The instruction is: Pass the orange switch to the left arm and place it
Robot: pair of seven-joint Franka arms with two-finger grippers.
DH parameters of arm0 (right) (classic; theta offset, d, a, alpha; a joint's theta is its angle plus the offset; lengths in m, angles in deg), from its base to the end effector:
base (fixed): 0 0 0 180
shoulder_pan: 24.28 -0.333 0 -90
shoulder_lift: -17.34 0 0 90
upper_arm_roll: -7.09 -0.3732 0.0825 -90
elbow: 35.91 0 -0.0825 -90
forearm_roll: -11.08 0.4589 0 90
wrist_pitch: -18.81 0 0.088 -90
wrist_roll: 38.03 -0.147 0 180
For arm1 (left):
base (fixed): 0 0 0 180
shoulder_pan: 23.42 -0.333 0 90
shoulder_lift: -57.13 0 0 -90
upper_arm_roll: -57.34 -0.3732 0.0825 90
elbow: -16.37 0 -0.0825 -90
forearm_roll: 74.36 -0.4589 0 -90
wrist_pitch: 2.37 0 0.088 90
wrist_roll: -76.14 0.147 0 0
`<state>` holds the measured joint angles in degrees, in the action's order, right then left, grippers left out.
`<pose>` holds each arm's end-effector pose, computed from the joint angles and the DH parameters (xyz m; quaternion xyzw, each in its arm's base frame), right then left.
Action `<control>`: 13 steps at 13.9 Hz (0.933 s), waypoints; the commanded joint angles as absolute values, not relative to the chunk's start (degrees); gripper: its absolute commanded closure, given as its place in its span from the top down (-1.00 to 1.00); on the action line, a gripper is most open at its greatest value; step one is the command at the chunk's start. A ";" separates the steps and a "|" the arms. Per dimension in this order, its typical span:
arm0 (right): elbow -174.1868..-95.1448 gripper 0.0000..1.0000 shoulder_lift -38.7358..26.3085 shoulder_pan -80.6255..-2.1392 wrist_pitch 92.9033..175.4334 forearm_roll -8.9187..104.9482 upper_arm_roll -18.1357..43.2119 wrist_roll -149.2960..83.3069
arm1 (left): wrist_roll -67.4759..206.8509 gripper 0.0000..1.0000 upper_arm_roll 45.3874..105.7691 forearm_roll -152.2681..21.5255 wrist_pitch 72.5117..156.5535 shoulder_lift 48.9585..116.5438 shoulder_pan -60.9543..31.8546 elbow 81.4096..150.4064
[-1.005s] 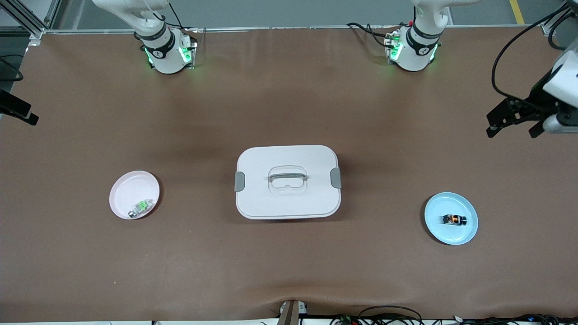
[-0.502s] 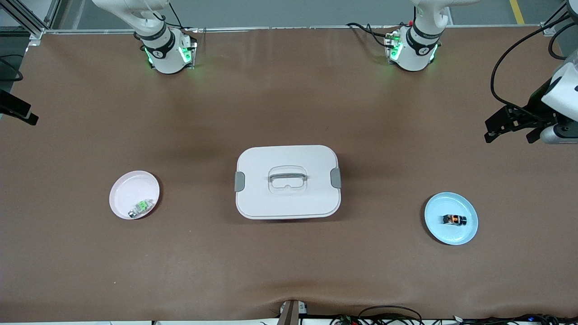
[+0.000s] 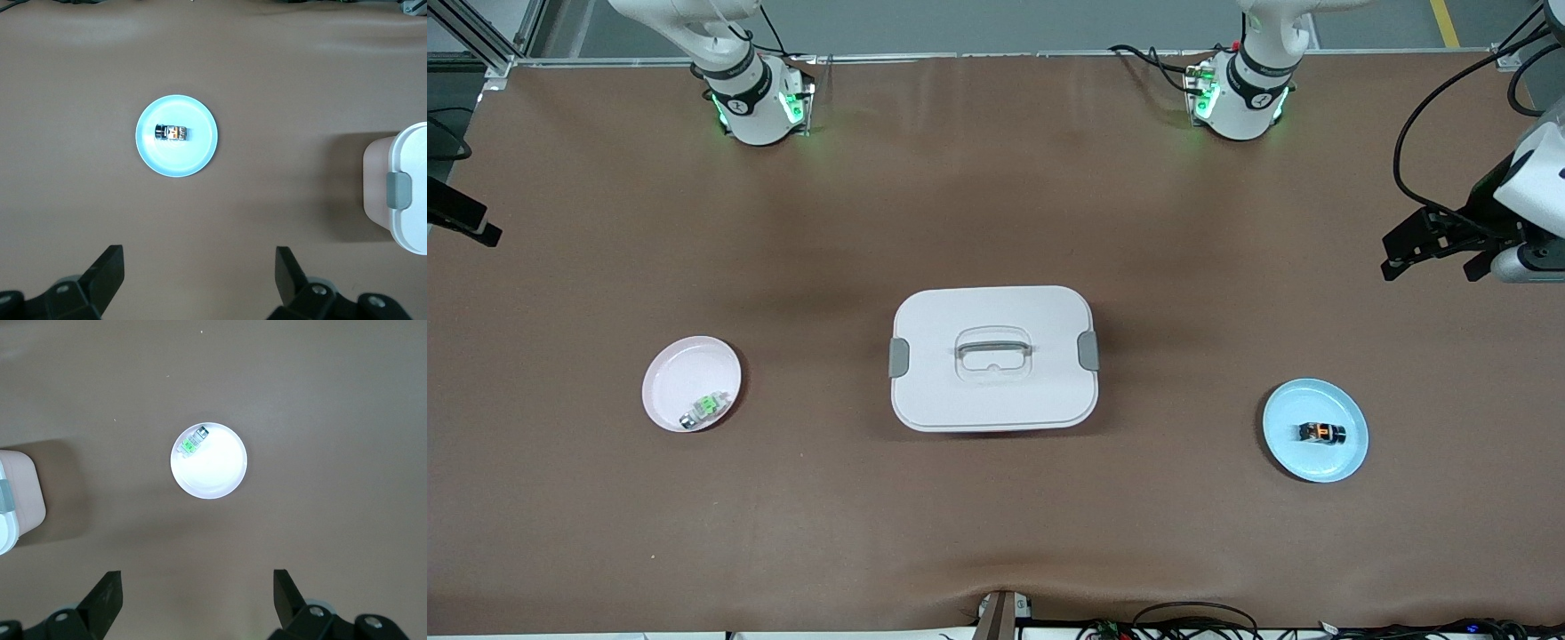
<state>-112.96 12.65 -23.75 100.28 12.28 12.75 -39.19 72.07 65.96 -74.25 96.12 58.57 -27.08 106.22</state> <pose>0.6391 -0.0628 0.6986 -0.9980 0.0624 0.0019 0.0064 0.6558 -0.0560 0.6415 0.9980 -0.0075 0.0625 0.0078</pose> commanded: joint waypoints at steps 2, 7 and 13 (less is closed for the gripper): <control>-112.72 1.00 13.12 -23.32 99.76 11.78 12.45 -38.82 | 72.10 1.00 66.31 -73.57 94.75 58.36 -27.64 105.49; -112.72 1.00 13.12 -23.23 99.76 11.78 12.45 -38.82 | 72.27 1.00 66.31 -73.83 88.26 58.53 -27.56 104.53; -112.72 1.00 13.12 -23.32 99.76 11.87 12.45 -38.91 | 72.27 1.00 66.31 -74.01 86.58 58.71 -27.47 104.17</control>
